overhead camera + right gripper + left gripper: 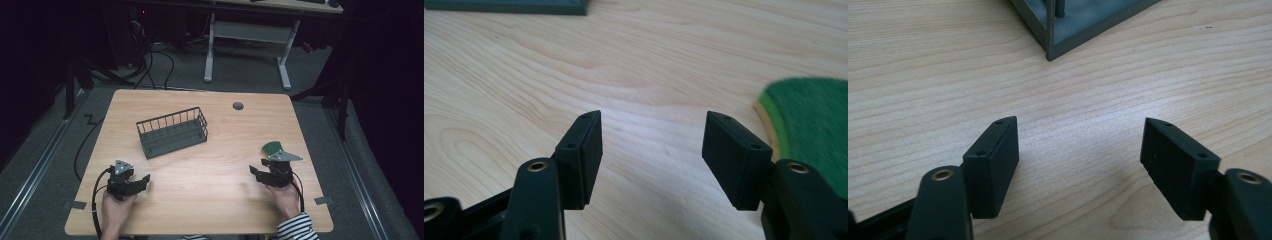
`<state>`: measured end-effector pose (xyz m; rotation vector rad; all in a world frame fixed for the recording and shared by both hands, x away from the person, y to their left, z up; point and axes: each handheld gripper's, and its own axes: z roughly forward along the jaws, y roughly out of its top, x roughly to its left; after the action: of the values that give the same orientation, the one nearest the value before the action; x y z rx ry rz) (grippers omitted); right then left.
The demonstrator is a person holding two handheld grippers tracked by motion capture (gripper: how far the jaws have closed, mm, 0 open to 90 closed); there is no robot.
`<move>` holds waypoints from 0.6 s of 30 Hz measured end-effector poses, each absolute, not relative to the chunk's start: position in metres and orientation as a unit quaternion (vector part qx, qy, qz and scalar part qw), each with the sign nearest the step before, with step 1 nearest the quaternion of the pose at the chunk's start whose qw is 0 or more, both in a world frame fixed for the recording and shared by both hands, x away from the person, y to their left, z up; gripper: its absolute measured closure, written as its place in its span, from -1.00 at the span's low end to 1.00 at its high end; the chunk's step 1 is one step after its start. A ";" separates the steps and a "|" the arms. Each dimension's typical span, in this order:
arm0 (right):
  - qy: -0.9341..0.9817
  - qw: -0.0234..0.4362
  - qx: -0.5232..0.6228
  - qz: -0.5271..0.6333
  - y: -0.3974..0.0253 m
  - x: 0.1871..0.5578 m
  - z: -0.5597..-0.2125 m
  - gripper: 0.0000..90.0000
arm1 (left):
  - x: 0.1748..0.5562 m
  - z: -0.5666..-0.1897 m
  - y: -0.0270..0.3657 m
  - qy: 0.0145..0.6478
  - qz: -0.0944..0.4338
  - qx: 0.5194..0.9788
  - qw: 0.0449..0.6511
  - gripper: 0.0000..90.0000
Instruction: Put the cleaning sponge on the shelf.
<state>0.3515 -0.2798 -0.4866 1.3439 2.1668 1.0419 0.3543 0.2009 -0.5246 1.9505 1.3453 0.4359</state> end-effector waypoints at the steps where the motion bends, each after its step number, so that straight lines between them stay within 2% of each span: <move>1: 0.774 0.191 0.475 0.373 -0.277 0.354 -0.485 -0.09 | 0.356 -0.522 0.202 0.522 0.166 0.756 0.358 -0.27; 13: 0.790 0.185 0.441 0.384 -0.240 0.386 -0.472 -0.08 | 0.369 -0.508 0.202 0.527 0.183 0.750 0.356 -0.26; 18: 0.792 0.180 0.433 0.391 -0.221 0.402 -0.467 0.00 | 0.375 -0.507 0.198 0.524 0.189 0.758 0.340 -0.23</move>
<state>0.4016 -0.2208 -0.4672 1.2230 2.2378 1.1058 0.3748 0.1983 -0.5074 1.9731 1.3647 0.4910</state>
